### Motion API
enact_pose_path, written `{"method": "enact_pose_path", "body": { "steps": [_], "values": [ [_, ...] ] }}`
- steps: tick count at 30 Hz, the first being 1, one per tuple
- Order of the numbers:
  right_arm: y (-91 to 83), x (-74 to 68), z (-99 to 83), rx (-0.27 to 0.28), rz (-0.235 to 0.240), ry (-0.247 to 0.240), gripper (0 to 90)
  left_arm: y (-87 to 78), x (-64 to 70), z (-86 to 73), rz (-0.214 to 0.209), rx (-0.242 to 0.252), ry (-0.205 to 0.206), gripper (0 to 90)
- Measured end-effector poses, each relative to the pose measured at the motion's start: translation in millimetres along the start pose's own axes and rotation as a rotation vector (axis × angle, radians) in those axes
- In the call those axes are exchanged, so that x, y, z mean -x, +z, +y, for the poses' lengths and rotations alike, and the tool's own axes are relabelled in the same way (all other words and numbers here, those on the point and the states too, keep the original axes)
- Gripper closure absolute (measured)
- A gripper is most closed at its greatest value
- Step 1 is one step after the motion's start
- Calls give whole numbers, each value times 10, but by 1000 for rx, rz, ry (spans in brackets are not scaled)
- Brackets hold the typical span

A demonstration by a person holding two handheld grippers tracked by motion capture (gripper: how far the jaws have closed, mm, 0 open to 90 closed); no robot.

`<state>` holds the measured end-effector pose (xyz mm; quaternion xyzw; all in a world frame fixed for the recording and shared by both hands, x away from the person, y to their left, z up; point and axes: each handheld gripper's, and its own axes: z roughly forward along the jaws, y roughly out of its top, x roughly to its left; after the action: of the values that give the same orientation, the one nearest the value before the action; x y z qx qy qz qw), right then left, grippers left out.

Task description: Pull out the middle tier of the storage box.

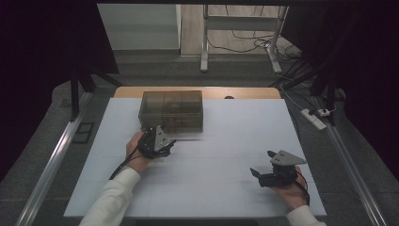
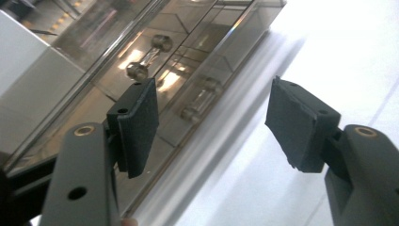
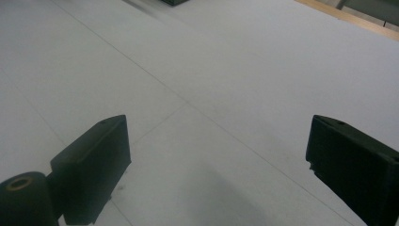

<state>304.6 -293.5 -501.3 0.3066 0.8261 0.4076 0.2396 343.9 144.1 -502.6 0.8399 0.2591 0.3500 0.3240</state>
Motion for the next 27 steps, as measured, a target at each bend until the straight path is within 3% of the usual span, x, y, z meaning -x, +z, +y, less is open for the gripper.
{"method": "enact_pose_path", "body": {
  "steps": [1, 2, 19, 23, 27],
  "values": [
    [0, 0, 0, 0, 0, 0, 68, 0, 0, 0, 0, 0, 0, 336],
    [2, 0, 0, 0, 0, 0, 68, -4, -31, 18, -61, -14, -27, 311],
    [5, -3, 2, 0, -1, -1, 68, -96, -123, 130, -151, -1, -48, 286],
    [8, -4, 2, 0, -4, -1, 68, -93, -168, 159, -180, -11, -71, 284],
    [8, -6, 2, -1, -3, -1, 68, -102, -178, 202, -185, -16, -57, 277]
  ]
}}
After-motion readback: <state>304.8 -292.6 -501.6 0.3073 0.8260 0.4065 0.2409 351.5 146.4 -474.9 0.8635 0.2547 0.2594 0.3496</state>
